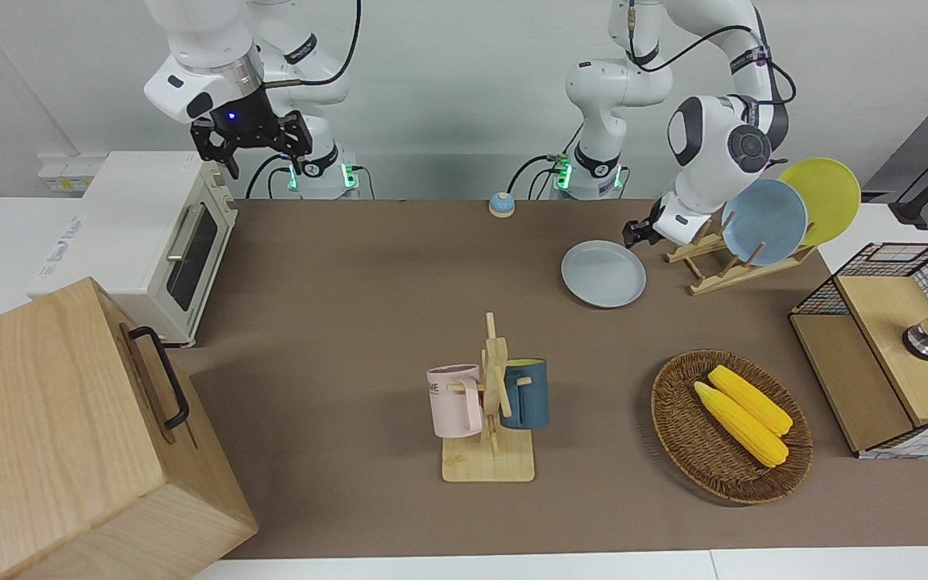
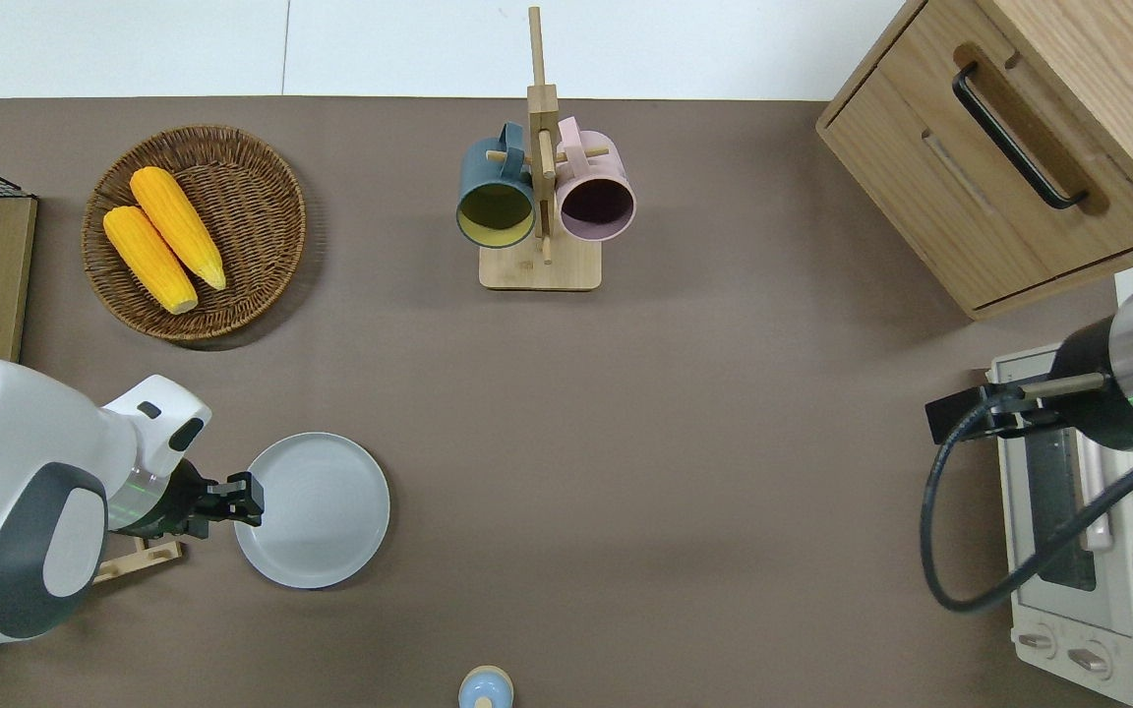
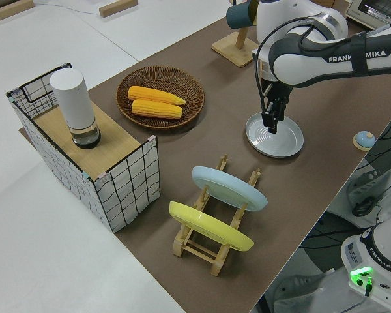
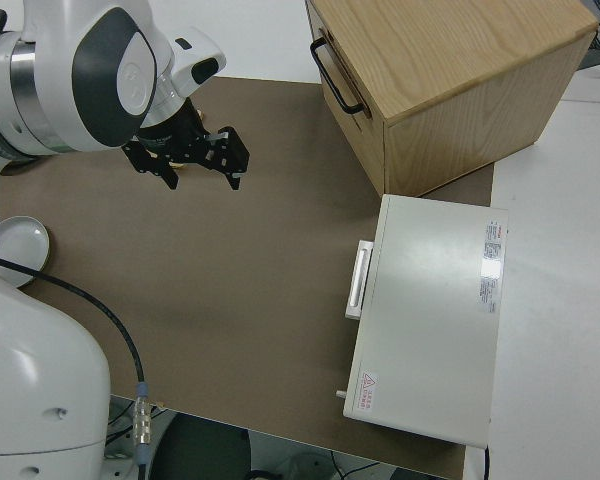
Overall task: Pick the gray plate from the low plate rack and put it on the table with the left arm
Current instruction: 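Open the left gripper and withdraw it from the plate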
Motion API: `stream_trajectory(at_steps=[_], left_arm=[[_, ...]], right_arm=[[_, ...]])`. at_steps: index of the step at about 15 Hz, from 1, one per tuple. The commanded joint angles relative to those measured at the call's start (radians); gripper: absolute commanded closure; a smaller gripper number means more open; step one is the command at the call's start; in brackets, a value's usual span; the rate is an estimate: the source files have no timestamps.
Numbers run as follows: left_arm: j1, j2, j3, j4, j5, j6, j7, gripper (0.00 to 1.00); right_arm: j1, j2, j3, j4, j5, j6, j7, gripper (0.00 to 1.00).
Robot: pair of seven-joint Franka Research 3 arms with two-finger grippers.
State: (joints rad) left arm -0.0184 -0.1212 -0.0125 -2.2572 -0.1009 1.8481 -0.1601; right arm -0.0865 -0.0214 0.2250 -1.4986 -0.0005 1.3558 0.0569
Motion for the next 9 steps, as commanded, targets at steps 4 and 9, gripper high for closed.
stream_trajectory(at_steps=[4,9], left_arm=[[0.000,-0.012,0.005,0.149,0.020,-0.027,-0.007,0.01],[0.000,-0.015,0.005,0.313,0.020,-0.113,0.004,0.01]], right_arm=[[-0.013,-0.005,0.007,0.006,0.004,-0.015,-0.003,0.011],[-0.015,-0.005,0.007,0.006,0.004,-0.015,-0.003,0.011]])
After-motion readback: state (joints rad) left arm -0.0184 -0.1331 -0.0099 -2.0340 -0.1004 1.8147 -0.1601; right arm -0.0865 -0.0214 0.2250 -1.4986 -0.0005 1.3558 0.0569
